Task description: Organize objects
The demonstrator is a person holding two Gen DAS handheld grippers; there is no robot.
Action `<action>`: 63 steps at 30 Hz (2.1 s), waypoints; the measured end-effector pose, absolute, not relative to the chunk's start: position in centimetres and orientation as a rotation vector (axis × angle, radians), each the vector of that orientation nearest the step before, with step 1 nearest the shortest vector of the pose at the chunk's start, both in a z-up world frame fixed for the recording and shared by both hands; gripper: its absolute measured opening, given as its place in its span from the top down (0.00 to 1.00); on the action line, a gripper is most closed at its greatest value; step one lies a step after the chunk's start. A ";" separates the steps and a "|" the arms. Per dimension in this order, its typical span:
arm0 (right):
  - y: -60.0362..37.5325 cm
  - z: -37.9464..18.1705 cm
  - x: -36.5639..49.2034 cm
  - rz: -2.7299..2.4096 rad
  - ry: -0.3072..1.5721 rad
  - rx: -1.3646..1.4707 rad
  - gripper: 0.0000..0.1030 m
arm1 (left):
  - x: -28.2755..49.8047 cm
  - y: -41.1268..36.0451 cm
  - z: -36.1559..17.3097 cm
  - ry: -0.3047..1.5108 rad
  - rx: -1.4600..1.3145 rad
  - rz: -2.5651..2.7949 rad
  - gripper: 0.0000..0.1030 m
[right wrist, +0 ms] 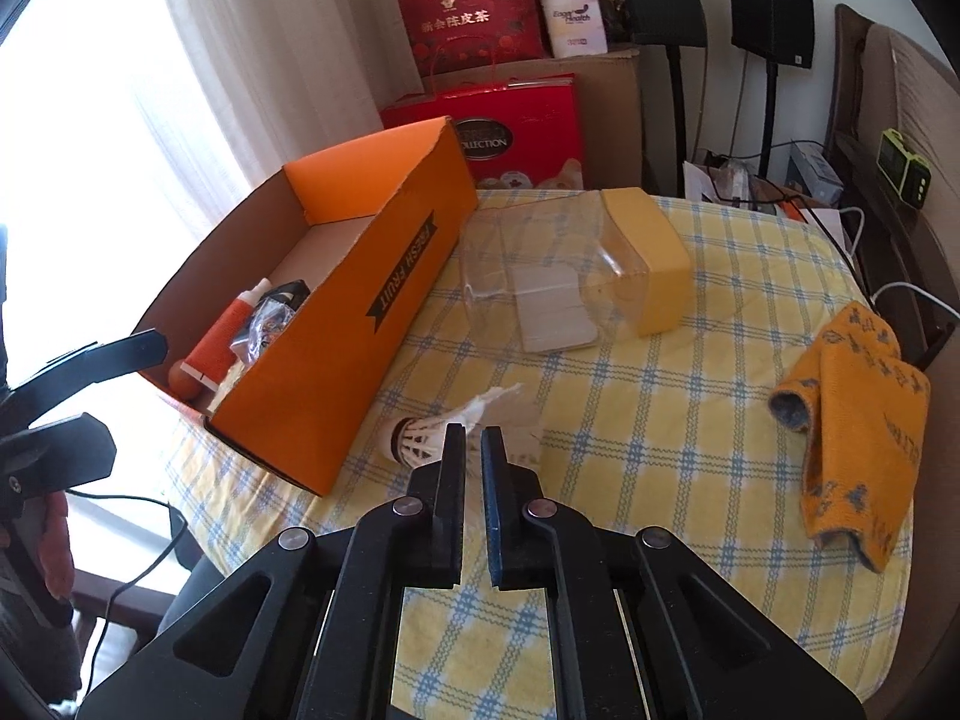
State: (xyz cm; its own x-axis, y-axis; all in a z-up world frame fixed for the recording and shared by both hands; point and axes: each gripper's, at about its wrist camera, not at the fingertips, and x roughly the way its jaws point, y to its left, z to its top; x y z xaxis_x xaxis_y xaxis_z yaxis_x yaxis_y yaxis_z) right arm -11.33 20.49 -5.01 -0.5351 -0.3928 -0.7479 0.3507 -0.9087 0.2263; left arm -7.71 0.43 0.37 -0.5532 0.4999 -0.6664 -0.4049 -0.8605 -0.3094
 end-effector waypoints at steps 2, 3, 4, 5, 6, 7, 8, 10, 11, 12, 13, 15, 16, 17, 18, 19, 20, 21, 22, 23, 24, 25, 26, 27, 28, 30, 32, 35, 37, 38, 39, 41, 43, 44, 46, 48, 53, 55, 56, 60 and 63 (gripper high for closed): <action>21.4 -5.0 -11.1 -2.453 -0.068 1.212 0.96 | -7.3 1.4 0.4 -0.132 -1.067 2.363 0.00; 21.8 -5.1 -11.1 -2.462 -0.067 1.217 0.96 | -7.1 1.9 0.3 -0.118 -1.064 2.351 0.00; 22.2 -5.1 -10.9 -2.467 -0.071 1.221 0.96 | -6.9 2.4 0.3 -0.101 -1.062 2.341 0.00; 22.6 -5.1 -10.8 -2.474 -0.077 1.225 0.96 | -6.7 2.9 0.2 -0.081 -1.060 2.334 0.00; 23.0 -5.1 -10.7 -2.484 -0.083 1.228 0.95 | -6.5 3.4 0.2 -0.061 -1.058 2.328 0.00; 23.4 -5.0 -10.5 -2.497 -0.086 1.231 0.94 | -6.4 3.9 0.2 -0.041 -1.055 2.321 0.01; 23.7 -4.9 -10.3 -2.508 -0.086 1.233 0.93 | -6.2 4.4 0.1 -0.016 -1.050 2.313 0.01; 24.4 -4.6 -10.0 -2.518 -0.098 1.226 0.92 | -6.0 5.2 0.1 0.023 -1.044 2.303 0.01; 24.5 -4.5 -9.9 -2.512 -0.104 1.222 0.92 | -5.8 5.6 0.0 0.034 -1.044 2.296 0.01; 24.6 -4.5 -9.9 -2.507 -0.107 1.219 0.92 | -5.8 5.9 -0.1 0.038 -1.046 2.287 0.01; 24.5 -4.5 -9.9 -2.505 -0.103 1.217 0.92 | -5.8 6.1 -0.2 0.038 -1.050 2.279 0.01; 24.2 -4.5 -9.8 -2.492 -0.095 1.213 0.89 | -5.7 6.3 -0.4 0.044 -1.054 2.273 0.01; 23.9 -4.6 -9.9 -2.477 -0.098 1.208 0.87 | -5.6 6.4 -0.5 0.048 -1.056 2.271 0.01; 23.5 -4.7 -10.0 -2.466 -0.101 1.204 0.80 | -5.6 6.5 -0.7 0.051 -1.061 2.268 0.01; 23.2 -4.8 -10.0 -2.451 -0.106 1.198 0.72 | -5.5 6.5 -0.8 0.054 -1.064 2.265 0.01; 22.8 -5.0 -10.2 -2.438 -0.107 1.195 0.71 | -5.5 6.6 -0.9 0.057 -1.067 2.263 0.01; 22.3 -5.1 -10.3 -2.426 -0.108 1.191 0.70 | -5.5 6.5 -1.0 0.061 -1.070 2.261 0.01; 21.9 -5.3 -10.5 -2.413 -0.108 1.191 0.71 | -5.5 6.5 -1.1 0.066 -1.074 2.263 0.01; 21.5 -5.4 -10.7 -2.403 -0.108 1.193 0.71 | -5.4 6.4 -1.2 0.076 -1.079 2.269 0.01; 21.1 -5.6 -11.0 -2.396 -0.116 1.196 0.71 | -5.4 6.3 -1.2 0.079 -1.079 2.268 0.01; 20.8 -5.7 -11.3 -2.380 -0.127 1.200 0.71 | -5.4 6.1 -1.3 0.073 -1.080 2.261 0.01; 20.7 -5.9 -11.5 -2.366 -0.137 1.202 0.71 | -5.3 6.0 -1.3 0.068 -1.084 2.258 0.01; 20.4 -6.1 -11.7 -2.354 -0.139 1.205 0.70 | -5.2 6.0 -1.3 0.069 -1.085 2.256 0.01; 20.1 -6.2 -11.9 -2.348 -0.133 1.209 0.70 | -5.0 6.0 -1.3 0.076 -1.082 2.258 0.01; 19.7 -6.4 -12.1 -2.342 -0.121 1.215 0.70 | -4.9 6.0 -1.2 0.085 -1.081 2.258 0.01; 19.1 -6.7 -12.4 -2.329 -0.109 1.223 0.70 | -4.7 6.0 -1.3 0.104 -1.079 2.256 0.01; 18.5 -7.1 -12.7 -2.314 -0.098 1.233 0.70 | -4.5 6.0 -1.5 0.122 -1.083 2.254 0.01; 17.6 -7.7 -13.0 -2.294 -0.072 1.251 0.77 | -4.4 6.1 -1.7 0.137 -1.088 2.250 0.01; 17.4 -8.1 -13.1 -2.287 -0.066 1.261 0.87 | -4.4 6.1 -1.9 0.139 -1.092 2.245 0.01; 17.4 -8.2 -13.1 -2.285 -0.071 1.265 0.89 | -4.3 6.2 -1.9 0.143 -1.093 2.242 0.01; 17.6 -8.3 -13.2 -2.291 -0.083 1.266 0.89 | -4.3 6.3 -2.0 0.148 -1.092 2.240 0.01; 18.0 -8.2 -13.1 -2.303 -0.102 1.263 0.92 | -4.2 6.4 -2.0 0.154 -1.088 2.240 0.01; 18.4 -7.9 -12.8 -2.318 -0.097 1.247 0.95 | -4.3 6.5 -2.1 0.154 -1.090 2.239 0.01; 18.6 -7.7 -12.6 -2.323 -0.093 1.240 0.96 | -4.5 6.6 -2.1 0.153 -1.090 2.237 0.01; 19.0 -7.2 -12.3 -2.339 -0.082 1.230 0.96 | -4.4 6.8 -2.1 0.151 -1.089 2.232 0.01; 19.9 -6.6 -12.0 -2.344 -0.087 1.226 0.96 | -4.4 7.2 -2.1 0.156 -1.084 2.228 0.01; 22.0 -6.1 -11.5 -2.329 -0.086 1.270 0.96 | -4.2 8.9 -2.1 0.212 -1.052 2.206 0.01; 22.8 -6.3 -11.3 -2.312 -0.082 1.304 0.92 | -4.1 9.8 -2.3 0.232 -1.046 2.193 0.01; 23.1 -6.5 -11.3 -2.307 -0.085 1.325 0.91 | -4.1 10.2 -2.5 0.240 -1.048 2.185 0.01; 24.8 -6.3 -10.8 -2.339 -0.103 1.342 0.73 | -4.4 11.7 -3.0 0.256 -1.053 2.159 0.01; 26.1 -5.4 -10.1 -2.388 -0.105 1.325 0.71 | -4.5 12.7 -3.5 0.275 -1.045 2.155 0.01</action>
State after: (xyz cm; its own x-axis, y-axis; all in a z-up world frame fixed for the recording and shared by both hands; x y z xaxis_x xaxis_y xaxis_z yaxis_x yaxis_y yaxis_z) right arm -10.09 26.10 -5.38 -0.4667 -0.3831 -0.7971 0.3114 -0.9148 0.2574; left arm -4.49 12.70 -3.50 -0.4165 0.5105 -0.7522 -0.6829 -0.7219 -0.1119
